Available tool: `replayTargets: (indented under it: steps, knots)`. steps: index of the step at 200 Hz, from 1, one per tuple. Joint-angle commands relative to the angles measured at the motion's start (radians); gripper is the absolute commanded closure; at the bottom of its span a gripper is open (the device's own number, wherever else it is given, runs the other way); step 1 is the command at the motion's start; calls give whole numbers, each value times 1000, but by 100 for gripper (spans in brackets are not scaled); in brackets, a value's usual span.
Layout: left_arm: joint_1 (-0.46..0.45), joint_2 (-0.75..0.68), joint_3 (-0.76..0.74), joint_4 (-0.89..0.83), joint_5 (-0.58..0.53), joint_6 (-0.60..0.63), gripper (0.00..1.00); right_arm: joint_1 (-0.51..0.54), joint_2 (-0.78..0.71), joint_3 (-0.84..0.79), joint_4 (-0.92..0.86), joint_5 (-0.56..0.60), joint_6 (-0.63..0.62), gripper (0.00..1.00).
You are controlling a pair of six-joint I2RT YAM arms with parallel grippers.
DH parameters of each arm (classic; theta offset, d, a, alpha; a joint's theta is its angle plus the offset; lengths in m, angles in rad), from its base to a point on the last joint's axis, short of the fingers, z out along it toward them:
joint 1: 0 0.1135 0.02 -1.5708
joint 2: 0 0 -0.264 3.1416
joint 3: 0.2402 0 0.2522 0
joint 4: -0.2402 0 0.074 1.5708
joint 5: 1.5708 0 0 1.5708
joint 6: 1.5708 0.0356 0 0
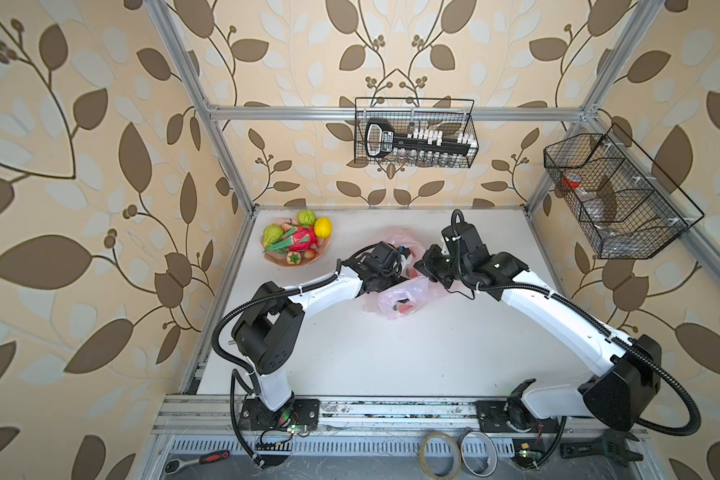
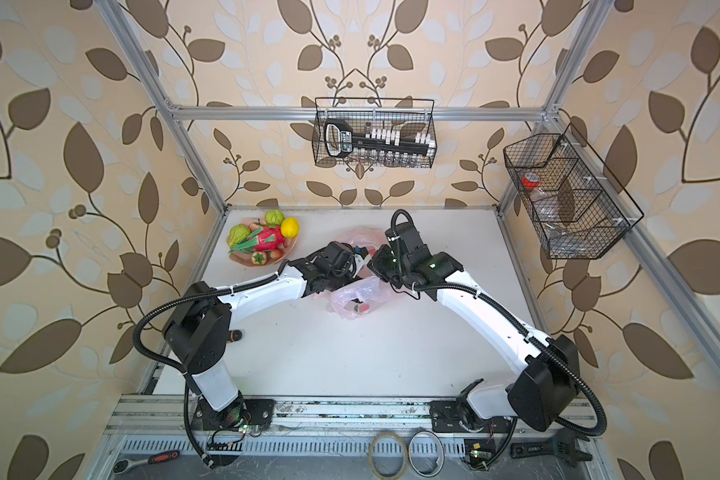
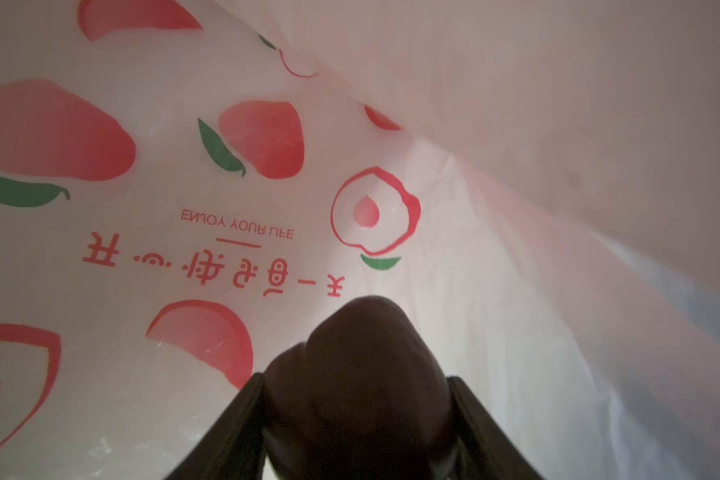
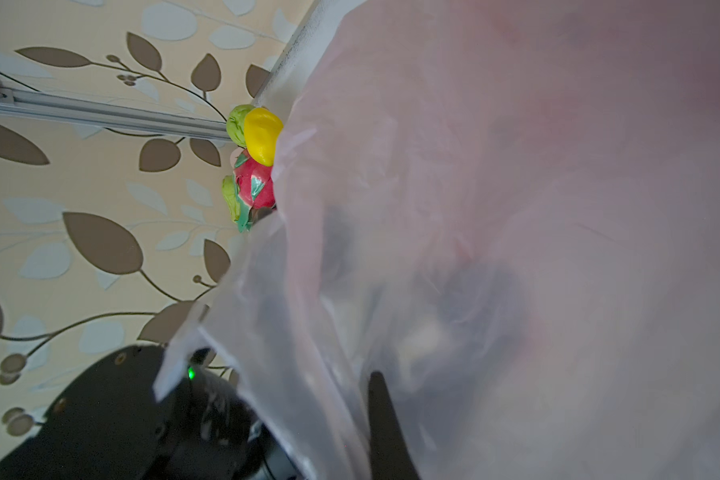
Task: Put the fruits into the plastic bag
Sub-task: 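Lower the plum into the bag opening held by the right gripper, then open the left gripper inside the bag to drop the plum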
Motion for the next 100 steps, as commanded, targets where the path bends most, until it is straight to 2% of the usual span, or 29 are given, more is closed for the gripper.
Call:
replayTargets:
  steps: [1,32,69,100]
  knots:
    - [33,28,52,66,86,-47,68,20,-34,-56,45,-20,99,100]
    - [34,79,75,131,180,-83,66,38,-65,-117,141,-15,184,100]
    - [17,131,71,189,220,-144,63,24,-94,-180,203,-4,232,100]
    - [3,165,67,239,235,-217,53,10,-106,-230,255,-18,264,100]
